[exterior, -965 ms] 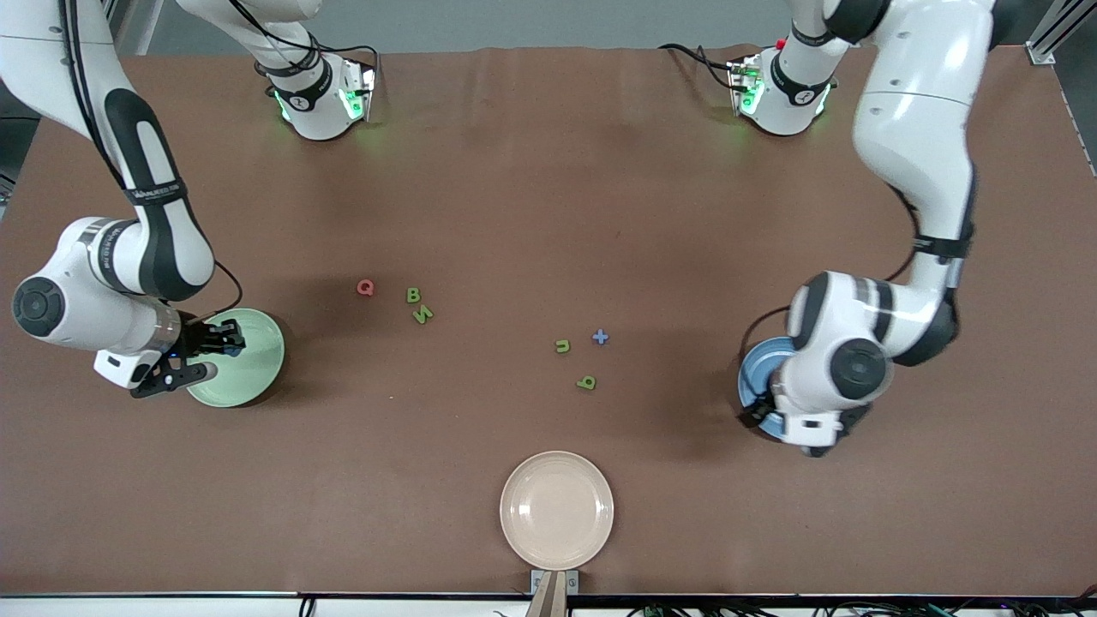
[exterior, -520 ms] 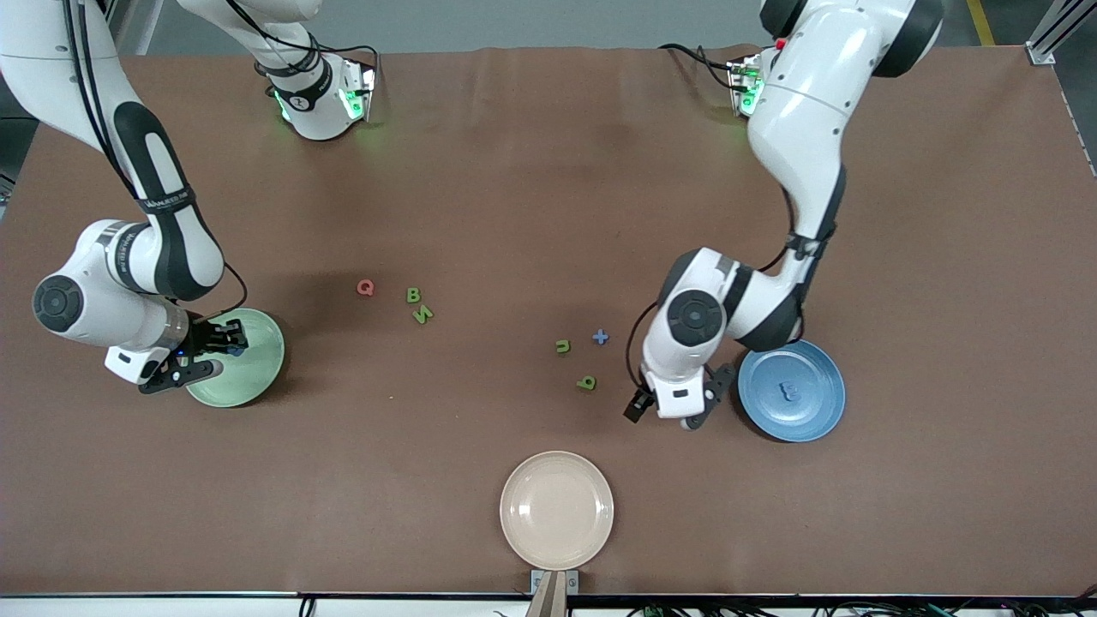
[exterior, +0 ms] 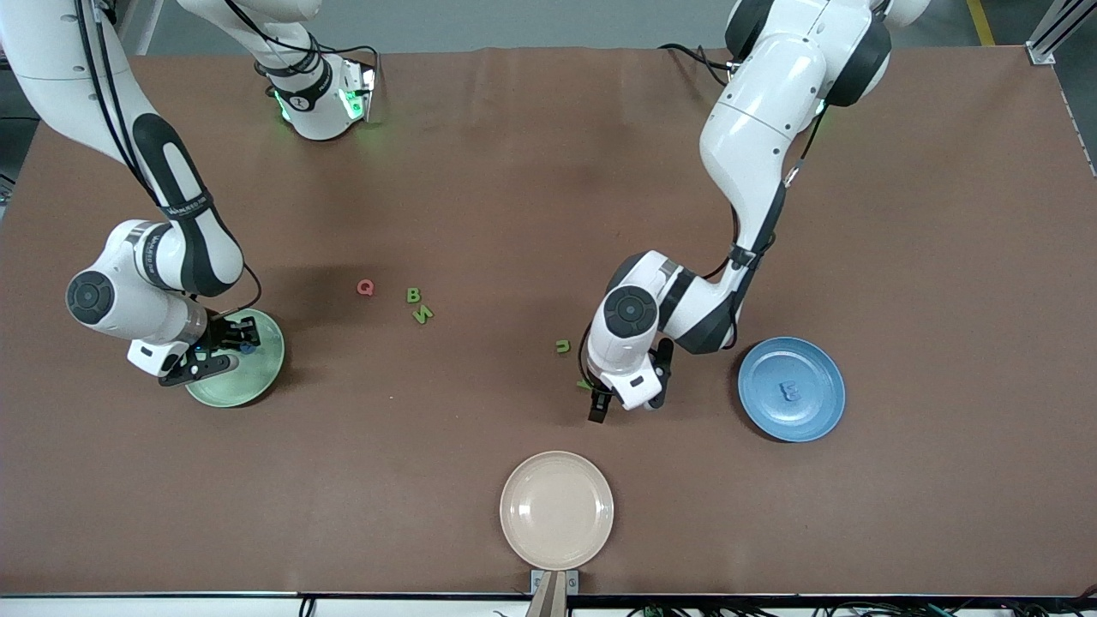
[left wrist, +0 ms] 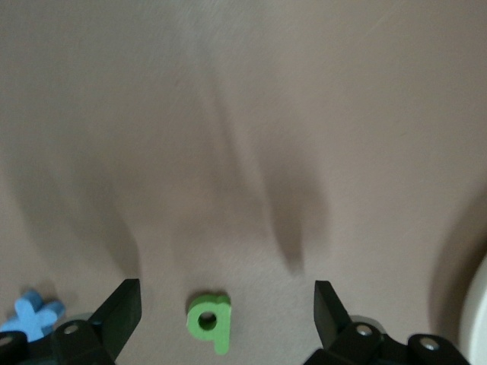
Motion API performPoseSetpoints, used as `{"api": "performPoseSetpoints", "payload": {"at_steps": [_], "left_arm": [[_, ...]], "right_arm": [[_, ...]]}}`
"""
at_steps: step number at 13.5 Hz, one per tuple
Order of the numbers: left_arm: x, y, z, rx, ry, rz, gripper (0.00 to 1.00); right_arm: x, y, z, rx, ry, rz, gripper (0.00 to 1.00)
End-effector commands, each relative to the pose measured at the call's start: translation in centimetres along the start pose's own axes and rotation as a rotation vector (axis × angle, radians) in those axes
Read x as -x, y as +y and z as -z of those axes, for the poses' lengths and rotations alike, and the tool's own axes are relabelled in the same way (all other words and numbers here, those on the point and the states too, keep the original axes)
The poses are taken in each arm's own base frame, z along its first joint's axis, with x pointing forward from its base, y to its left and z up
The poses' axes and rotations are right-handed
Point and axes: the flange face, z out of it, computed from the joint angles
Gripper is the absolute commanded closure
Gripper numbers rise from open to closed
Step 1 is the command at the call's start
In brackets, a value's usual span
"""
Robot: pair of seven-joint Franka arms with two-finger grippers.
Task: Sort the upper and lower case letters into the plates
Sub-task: 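Grasp the green d with the left gripper while the right gripper releases G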
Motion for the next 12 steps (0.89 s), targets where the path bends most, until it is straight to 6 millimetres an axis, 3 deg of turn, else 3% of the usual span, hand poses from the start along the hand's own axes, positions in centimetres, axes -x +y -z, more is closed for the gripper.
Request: {"api": "performPoseSetpoints", "payload": {"at_steps": [1,2,5,7,11,12], "left_arm": [[1.5,0.2,-0.8,0.01,-0.014,0.031,0.0],[2.0,-0.1,-0.9,0.008,-0.011,0.02,0.01],[2.6,-0.6,-1.1,-0.006,0.0,0.008,0.1],[2.5,-0.7,-1.5,-0.009,0.003,-0.001,0.25],[2.1,-0.8,-2.2,-0.016,0.014,-0.016,0.71],[1.8,-0.9,-2.3,-0.024,0.019,-0.054,0.94]], "right_arm": [[0.3,-0.4,0.3,0.003,0.0,0.01,0.43],[0.2,-0.4,0.7,0.005,0.004,0.007,0.01],[-0.9,-2.6,2.9,0.019,0.031,0.043,0.0],[-1.0,-4.8,5.1,0.006,0.001,0.038,0.0],[-1.0,-12.5,10.6,-0.007,-0.065,0.041,0.0],[-0.9,-13.8,11.1,-0.006,-0.068,0.048,0.0]]}}
